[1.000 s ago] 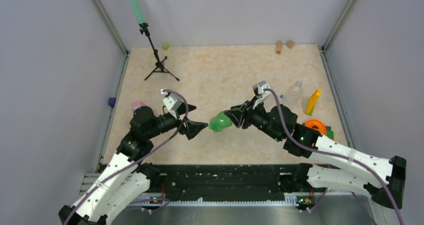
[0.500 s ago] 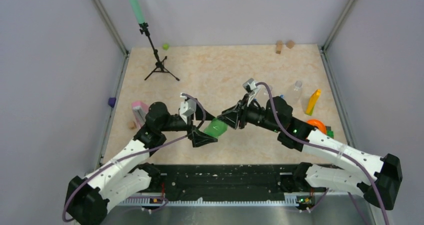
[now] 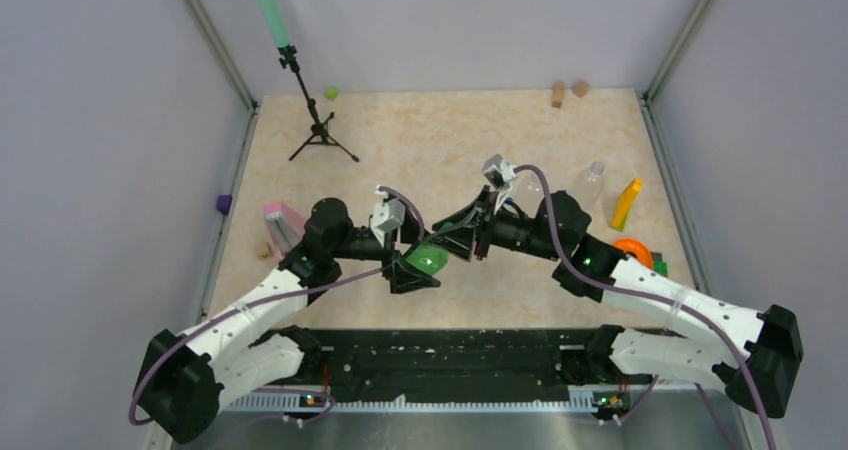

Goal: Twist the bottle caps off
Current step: Unscrew the bottle cap from the plastic bottle.

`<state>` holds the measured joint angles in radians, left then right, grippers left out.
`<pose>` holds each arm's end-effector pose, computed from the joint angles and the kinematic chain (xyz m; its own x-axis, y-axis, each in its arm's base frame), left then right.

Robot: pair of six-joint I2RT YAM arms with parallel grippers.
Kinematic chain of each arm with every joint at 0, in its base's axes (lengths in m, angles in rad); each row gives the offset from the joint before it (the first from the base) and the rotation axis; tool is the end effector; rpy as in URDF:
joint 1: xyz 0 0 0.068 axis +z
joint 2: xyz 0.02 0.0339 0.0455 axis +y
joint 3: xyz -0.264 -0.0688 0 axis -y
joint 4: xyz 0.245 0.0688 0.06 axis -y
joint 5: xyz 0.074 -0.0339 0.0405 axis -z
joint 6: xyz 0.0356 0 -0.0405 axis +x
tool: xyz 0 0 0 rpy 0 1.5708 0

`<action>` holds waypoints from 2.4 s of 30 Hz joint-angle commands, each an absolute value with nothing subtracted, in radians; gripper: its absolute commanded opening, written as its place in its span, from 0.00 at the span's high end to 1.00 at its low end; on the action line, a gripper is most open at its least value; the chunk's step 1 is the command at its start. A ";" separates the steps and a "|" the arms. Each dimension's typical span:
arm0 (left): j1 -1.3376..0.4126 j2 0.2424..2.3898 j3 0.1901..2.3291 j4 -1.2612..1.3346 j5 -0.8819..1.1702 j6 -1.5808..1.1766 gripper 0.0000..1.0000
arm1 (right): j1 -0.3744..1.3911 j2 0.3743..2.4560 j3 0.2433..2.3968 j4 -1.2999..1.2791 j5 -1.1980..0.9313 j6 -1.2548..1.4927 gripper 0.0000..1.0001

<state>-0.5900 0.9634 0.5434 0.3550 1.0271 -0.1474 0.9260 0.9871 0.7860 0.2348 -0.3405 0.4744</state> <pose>0.1573 -0.1420 0.2792 -0.1999 0.0424 -0.9789 0.9787 -0.0395 -0.2015 0.1312 0.1942 0.3473 -0.4178 0.1609 -0.8942 -0.8578 0.2544 0.4465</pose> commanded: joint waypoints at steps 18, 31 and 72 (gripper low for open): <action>-0.594 1.036 0.627 0.312 0.939 -0.135 0.84 | 0.919 1.028 0.713 0.376 -0.318 0.501 1.00; -0.594 1.046 0.658 0.160 0.771 -0.064 1.00 | 0.918 1.020 0.699 0.272 -0.157 0.515 0.56; -0.676 0.980 0.673 0.013 0.499 0.161 1.00 | 0.909 0.833 0.609 0.032 -0.059 0.479 0.62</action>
<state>-0.6727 0.9932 0.6285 -0.0193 0.6880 0.1375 0.9131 0.8375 0.6472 0.1173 -0.0471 0.5228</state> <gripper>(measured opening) 0.627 0.374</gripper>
